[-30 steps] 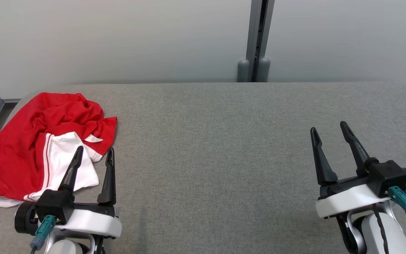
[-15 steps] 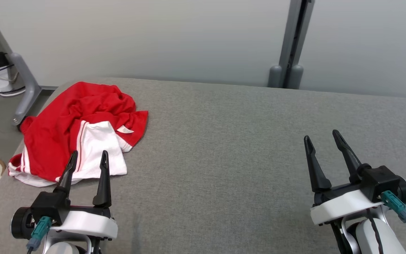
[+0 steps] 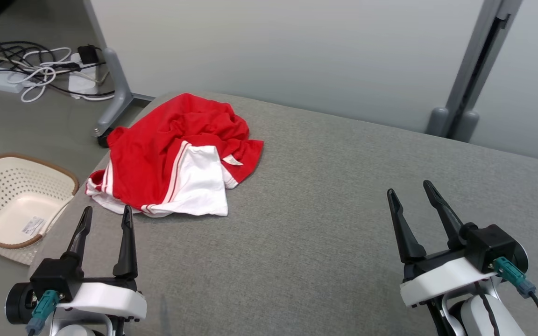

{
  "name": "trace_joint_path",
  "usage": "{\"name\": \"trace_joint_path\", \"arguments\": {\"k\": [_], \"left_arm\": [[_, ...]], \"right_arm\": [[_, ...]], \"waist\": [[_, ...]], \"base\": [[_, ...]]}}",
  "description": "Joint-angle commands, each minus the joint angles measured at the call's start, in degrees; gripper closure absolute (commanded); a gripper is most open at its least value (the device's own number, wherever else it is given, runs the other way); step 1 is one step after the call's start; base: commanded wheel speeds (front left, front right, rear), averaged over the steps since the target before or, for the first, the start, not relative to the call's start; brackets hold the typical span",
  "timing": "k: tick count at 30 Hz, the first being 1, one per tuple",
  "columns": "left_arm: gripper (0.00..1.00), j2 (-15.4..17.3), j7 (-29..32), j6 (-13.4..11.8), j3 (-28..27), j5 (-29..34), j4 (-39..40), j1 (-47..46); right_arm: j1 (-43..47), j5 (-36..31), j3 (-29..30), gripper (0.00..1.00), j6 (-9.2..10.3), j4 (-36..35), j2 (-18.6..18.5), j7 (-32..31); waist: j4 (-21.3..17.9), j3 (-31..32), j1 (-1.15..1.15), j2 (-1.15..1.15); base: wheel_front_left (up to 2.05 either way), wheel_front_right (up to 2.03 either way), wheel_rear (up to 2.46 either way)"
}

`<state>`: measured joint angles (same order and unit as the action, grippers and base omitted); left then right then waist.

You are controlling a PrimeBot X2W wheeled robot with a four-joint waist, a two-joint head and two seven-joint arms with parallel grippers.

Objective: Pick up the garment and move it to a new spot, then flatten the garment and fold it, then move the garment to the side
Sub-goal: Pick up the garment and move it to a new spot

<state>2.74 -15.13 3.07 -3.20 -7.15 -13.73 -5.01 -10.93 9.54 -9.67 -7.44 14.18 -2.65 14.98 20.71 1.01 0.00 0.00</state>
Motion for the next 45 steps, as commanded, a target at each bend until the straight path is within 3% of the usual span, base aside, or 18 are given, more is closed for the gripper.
{"name": "trace_joint_path", "arguments": {"k": [1,14,28,34,45], "left_arm": [[0.0,0.2,0.0,0.2,-0.4,0.2,0.0,0.2],[0.0,0.2,0.0,0.4,-1.3,0.3,0.2,0.7],[0.0,0.4,0.0,1.4,-2.4,-1.4,-0.8,-2.3],[0.0,3.2,1.8,2.7,-2.8,-3.3,-3.7,-8.3],[0.0,11.9,16.5,4.4,-2.6,-13.0,-11.4,-22.4]], "right_arm": [[0.5,0.2,-0.1,0.0,-0.07,0.2,-0.4,0.3],[0.8,1.2,-0.9,0.0,-0.06,0.3,-0.4,0.3],[-0.6,1.2,-1.4,0.0,-0.06,0.0,-0.4,0.3],[-1.8,0.6,-1.5,0.0,-0.06,-0.7,-0.5,0.3],[-5.4,-0.8,-2.1,0.0,-0.06,-2.2,-0.4,0.3]], "waist": [[2.1,0.3,0.0,0.0],[6.9,0.7,0.0,0.0],[5.3,-0.9,0.0,0.0],[2.6,-2.7,0.0,0.0],[-5.3,-8.9,0.0,0.0]], "base": [[0.0,0.0,0.0],[0.0,0.0,0.0],[0.0,0.0,0.0],[0.0,0.0,0.0],[0.0,0.0,0.0]]}}
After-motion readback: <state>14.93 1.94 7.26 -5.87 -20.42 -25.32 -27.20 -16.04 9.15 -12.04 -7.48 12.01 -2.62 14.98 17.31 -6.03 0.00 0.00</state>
